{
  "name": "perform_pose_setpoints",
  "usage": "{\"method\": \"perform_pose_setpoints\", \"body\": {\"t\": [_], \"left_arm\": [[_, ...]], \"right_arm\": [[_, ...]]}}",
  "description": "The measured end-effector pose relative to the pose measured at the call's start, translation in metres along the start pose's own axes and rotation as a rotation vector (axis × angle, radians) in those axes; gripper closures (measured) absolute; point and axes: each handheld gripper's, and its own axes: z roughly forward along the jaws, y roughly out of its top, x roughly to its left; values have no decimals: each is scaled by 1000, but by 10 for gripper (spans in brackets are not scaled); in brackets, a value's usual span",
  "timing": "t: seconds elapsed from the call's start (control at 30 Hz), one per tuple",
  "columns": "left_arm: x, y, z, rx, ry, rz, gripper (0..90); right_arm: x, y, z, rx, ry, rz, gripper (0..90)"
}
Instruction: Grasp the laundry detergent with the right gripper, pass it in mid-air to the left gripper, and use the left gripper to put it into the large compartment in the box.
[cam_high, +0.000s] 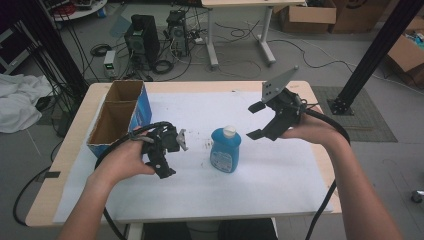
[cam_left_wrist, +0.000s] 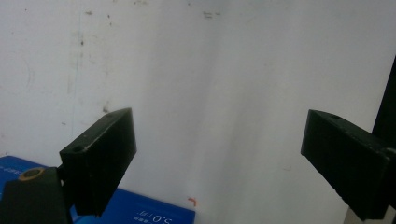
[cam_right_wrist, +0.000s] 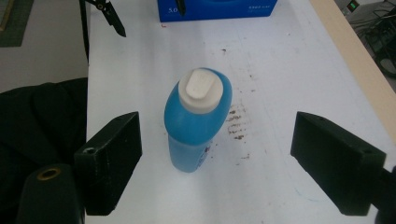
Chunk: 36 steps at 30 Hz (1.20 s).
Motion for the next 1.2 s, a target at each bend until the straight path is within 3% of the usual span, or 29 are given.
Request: {"method": "perform_pose_setpoints", "body": {"t": [0.57, 1.2], "left_arm": [[0, 1, 0, 5, 1, 6, 110], [1, -1, 0, -8, 4, 4, 108]], "right_arm": [[9, -28, 25, -6, -2, 33, 160], [14, -37, 52, -12, -6, 52, 160]]}}
